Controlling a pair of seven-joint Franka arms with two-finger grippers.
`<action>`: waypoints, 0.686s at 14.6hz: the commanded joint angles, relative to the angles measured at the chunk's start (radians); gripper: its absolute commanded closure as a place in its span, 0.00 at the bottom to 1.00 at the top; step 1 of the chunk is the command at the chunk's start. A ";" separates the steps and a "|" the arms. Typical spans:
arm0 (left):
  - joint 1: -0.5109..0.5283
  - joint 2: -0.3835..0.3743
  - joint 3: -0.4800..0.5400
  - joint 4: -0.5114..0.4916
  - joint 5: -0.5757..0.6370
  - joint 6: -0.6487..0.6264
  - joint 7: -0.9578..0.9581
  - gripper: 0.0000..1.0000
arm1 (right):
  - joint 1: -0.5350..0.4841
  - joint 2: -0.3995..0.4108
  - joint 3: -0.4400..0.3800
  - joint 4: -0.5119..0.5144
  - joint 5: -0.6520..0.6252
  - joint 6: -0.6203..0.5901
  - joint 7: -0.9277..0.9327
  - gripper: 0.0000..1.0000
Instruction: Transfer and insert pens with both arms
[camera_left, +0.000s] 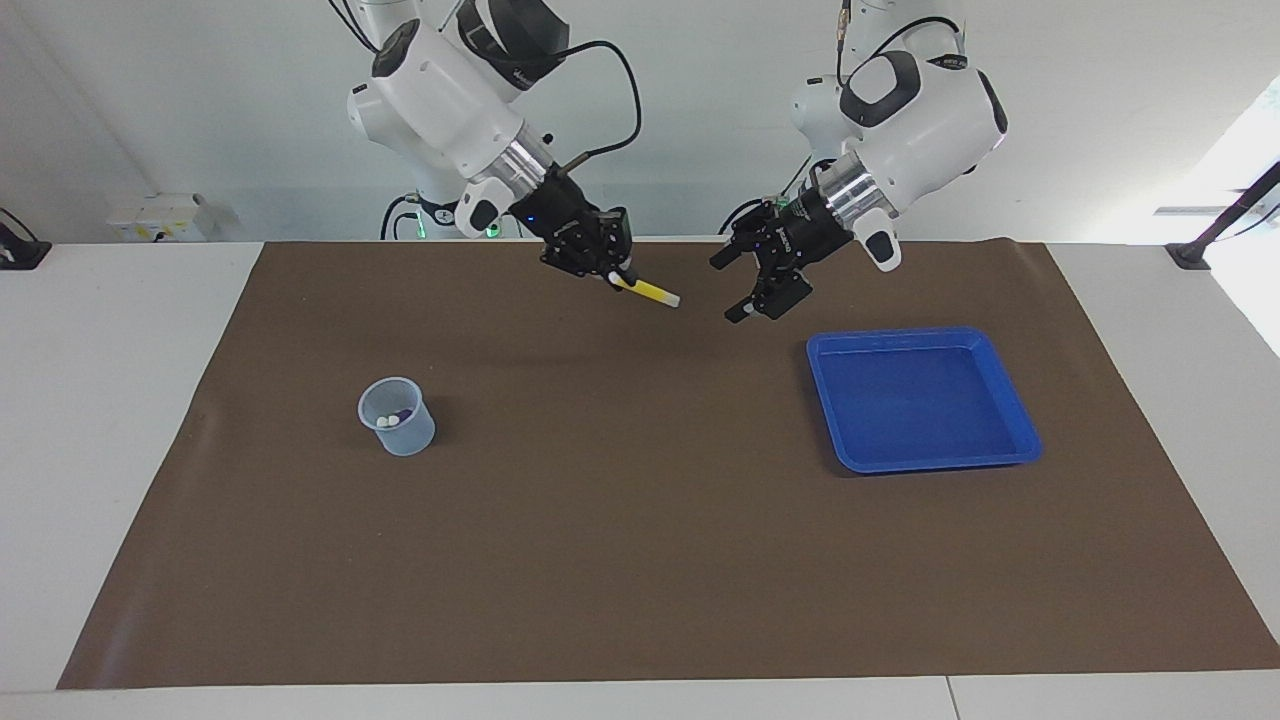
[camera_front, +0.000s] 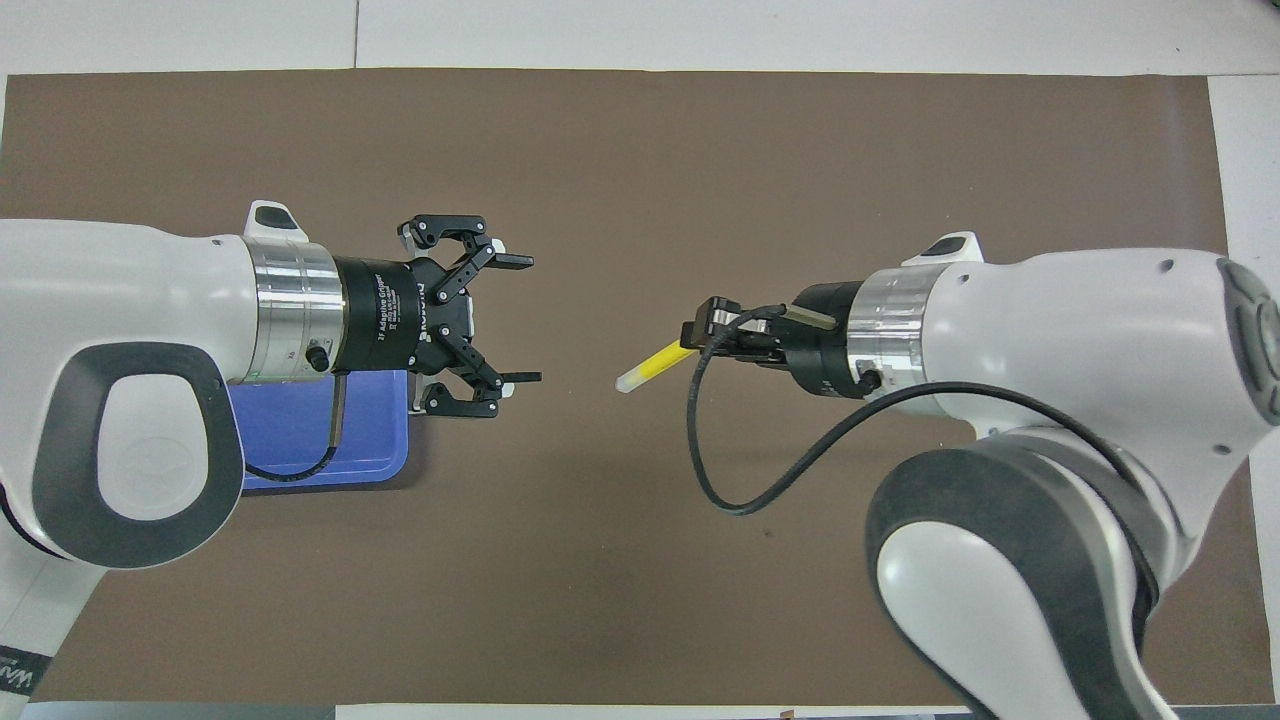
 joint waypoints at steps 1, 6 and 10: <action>0.056 -0.022 0.003 0.012 0.135 -0.137 0.145 0.00 | -0.098 -0.012 0.005 0.057 -0.168 -0.156 -0.175 1.00; 0.203 -0.010 0.003 0.096 0.376 -0.416 0.536 0.00 | -0.182 0.008 0.008 0.040 -0.542 -0.184 -0.522 1.00; 0.262 -0.006 0.003 0.164 0.566 -0.554 0.841 0.00 | -0.259 0.074 0.008 0.019 -0.724 -0.124 -0.798 1.00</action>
